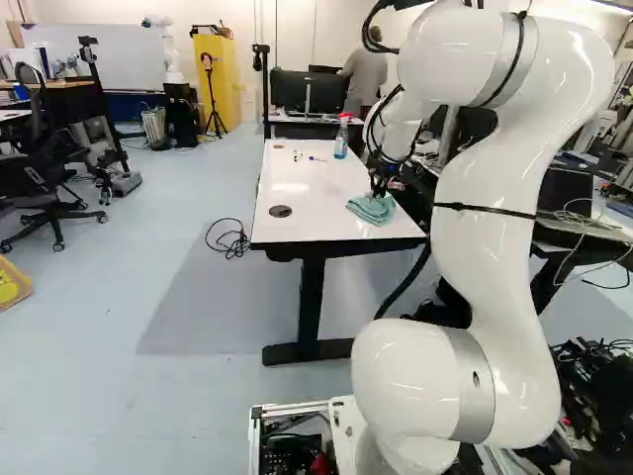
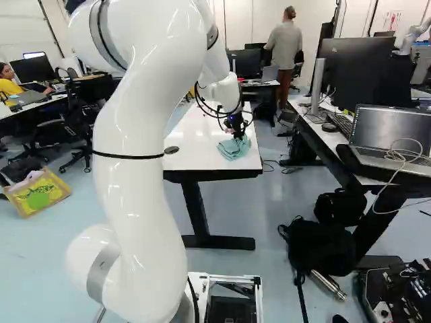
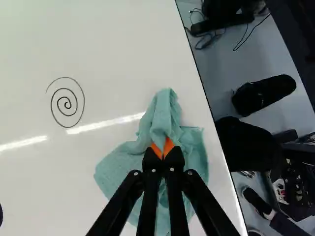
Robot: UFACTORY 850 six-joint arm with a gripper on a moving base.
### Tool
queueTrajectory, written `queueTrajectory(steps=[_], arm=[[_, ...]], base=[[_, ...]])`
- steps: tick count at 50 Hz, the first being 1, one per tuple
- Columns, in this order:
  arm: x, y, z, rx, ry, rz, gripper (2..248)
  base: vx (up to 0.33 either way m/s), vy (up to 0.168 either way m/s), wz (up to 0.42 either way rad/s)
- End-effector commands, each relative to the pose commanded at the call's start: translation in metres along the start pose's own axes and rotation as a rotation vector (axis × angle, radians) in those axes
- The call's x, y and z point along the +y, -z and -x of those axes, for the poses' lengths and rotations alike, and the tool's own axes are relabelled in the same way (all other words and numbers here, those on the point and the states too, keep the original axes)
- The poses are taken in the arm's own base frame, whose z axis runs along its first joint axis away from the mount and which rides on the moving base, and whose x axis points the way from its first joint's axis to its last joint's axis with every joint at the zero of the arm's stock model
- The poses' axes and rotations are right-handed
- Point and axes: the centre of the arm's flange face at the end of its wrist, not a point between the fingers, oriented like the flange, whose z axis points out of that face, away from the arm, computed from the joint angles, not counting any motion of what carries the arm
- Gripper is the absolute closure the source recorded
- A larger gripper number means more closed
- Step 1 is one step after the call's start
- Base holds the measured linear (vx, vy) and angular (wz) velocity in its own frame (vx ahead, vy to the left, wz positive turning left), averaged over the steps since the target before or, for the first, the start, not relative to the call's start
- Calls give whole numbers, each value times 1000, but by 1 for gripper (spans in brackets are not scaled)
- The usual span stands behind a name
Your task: Clean the table with the green towel
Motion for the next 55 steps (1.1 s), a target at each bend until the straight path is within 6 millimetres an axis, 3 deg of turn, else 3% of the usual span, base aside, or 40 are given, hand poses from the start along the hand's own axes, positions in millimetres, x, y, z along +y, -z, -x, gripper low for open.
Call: queueTrajectory(steps=[21, 38, 55], arm=[[-3, -18, -31, 31, 4, -2, 226], [-24, -31, -51, 54, 30, -16, 226], [-51, -27, -45, 48, 66, -35, 226]], base=[[0, 0, 0], [0, 0, 0], [0, 0, 0]])
